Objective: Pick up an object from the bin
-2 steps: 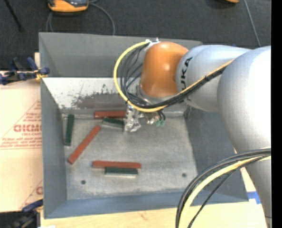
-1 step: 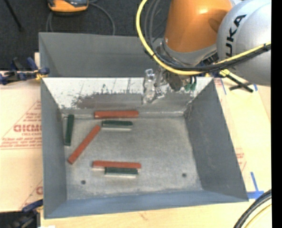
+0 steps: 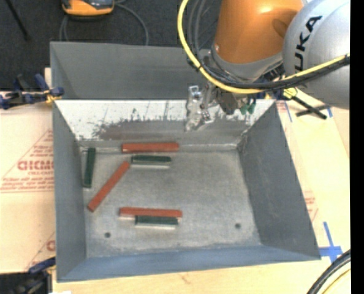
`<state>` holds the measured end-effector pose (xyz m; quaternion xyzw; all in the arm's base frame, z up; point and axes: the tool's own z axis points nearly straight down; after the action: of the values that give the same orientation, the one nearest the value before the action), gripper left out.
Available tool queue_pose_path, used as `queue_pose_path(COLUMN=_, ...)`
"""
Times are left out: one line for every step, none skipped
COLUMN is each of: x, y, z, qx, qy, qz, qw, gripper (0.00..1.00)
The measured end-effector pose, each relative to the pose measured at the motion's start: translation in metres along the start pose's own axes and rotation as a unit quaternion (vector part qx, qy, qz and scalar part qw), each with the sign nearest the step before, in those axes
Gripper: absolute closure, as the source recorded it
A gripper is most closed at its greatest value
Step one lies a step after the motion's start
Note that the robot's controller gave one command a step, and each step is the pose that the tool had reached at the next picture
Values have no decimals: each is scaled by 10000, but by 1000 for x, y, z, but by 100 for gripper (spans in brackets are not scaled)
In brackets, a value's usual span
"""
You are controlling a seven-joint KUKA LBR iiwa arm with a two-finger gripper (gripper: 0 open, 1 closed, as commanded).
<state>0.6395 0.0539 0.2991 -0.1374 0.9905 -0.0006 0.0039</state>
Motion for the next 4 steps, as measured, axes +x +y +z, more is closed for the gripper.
queue_pose_path(x=16, y=4, z=137, qx=-19, qy=46, qz=409, qw=9992, gripper=0)
queue_pose_path(x=14, y=4, z=133, qx=-12, qy=17, qz=407, qw=9992, gripper=0)
queue_pose_path(x=-25, y=25, z=218, qx=-6, qy=-15, qz=82, qw=10000, gripper=100)
queue_pose_path(x=-25, y=25, z=218, qx=-6, qy=-16, qz=83, qw=10000, gripper=100)
